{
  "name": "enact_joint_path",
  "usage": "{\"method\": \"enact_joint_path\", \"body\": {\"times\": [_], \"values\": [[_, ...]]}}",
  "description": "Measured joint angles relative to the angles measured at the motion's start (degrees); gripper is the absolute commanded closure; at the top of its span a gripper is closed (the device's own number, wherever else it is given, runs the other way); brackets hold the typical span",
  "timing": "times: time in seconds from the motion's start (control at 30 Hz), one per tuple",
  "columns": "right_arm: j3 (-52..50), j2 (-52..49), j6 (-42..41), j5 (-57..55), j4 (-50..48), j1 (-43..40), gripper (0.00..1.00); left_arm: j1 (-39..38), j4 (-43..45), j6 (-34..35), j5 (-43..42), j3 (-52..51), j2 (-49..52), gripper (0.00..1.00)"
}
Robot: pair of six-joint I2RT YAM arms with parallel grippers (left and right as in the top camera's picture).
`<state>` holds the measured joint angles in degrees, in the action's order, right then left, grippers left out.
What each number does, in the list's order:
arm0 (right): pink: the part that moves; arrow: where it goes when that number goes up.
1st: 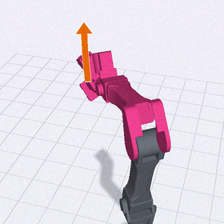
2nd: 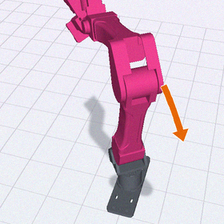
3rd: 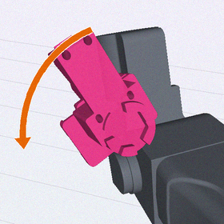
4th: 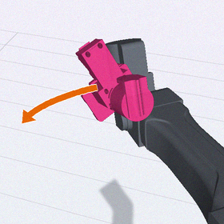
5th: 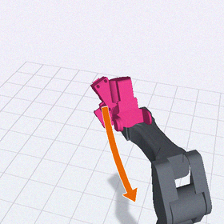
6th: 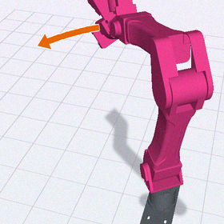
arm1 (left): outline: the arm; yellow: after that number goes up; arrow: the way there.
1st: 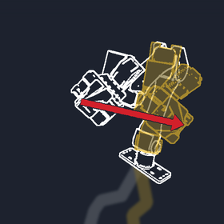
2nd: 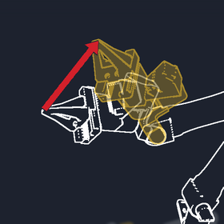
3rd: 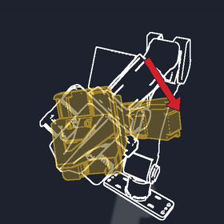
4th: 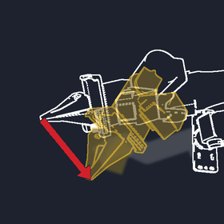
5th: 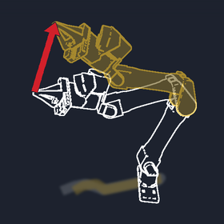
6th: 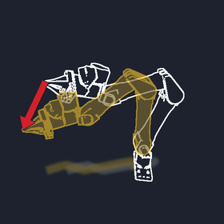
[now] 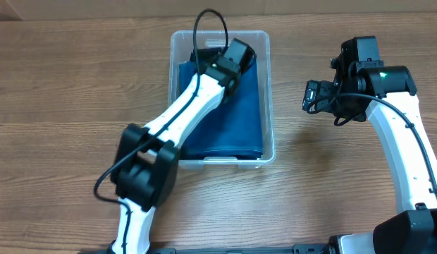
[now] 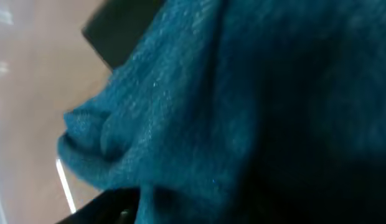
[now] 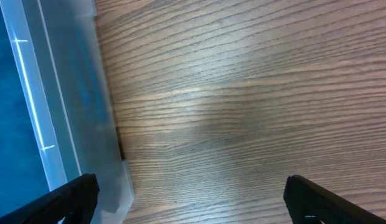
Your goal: Pack container
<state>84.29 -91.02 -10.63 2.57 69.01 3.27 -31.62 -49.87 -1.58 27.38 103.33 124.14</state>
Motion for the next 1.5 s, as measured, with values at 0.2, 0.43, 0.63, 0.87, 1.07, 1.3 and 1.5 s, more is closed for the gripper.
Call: {"method": "enact_joint_path", "body": {"times": [0.2, 0.43, 0.63, 0.87, 1.07, 1.3, 1.5], "values": [[0.00, 0.00, -0.02, 0.02, 0.04, 0.00, 0.00, -0.79, -5.55, 6.49, 2.71, 3.91, 3.17, 0.43], [0.00, 0.00, 0.00, 0.02, 0.11, 0.00, 0.00, -0.15, -8.07, 10.25, 5.44, 3.32, -0.76, 0.00], [0.22, 0.00, 4.50, -0.13, -3.39, 2.73, 0.00, 7.98, -7.96, 13.68, -0.94, 1.64, -15.89, 0.00], [2.03, 0.00, 8.61, -0.90, -17.33, 10.32, 0.00, 25.22, -10.23, 18.05, -17.90, 1.73, -22.05, 0.00], [1.51, 2.47, 6.19, 0.35, -12.96, 10.27, 0.00, 29.75, -14.43, 17.68, -24.61, 0.63, -23.69, 0.00], [-13.00, 30.08, 2.64, -3.13, -18.49, 13.16, 0.00, 29.75, -7.45, 14.73, -27.85, -20.28, -54.66, 0.00], [-33.46, 55.95, 2.05, -4.96, -20.96, 14.99, 0.00, 29.75, 0.94, 15.41, -24.41, -48.00, -88.15, 0.00]]}}
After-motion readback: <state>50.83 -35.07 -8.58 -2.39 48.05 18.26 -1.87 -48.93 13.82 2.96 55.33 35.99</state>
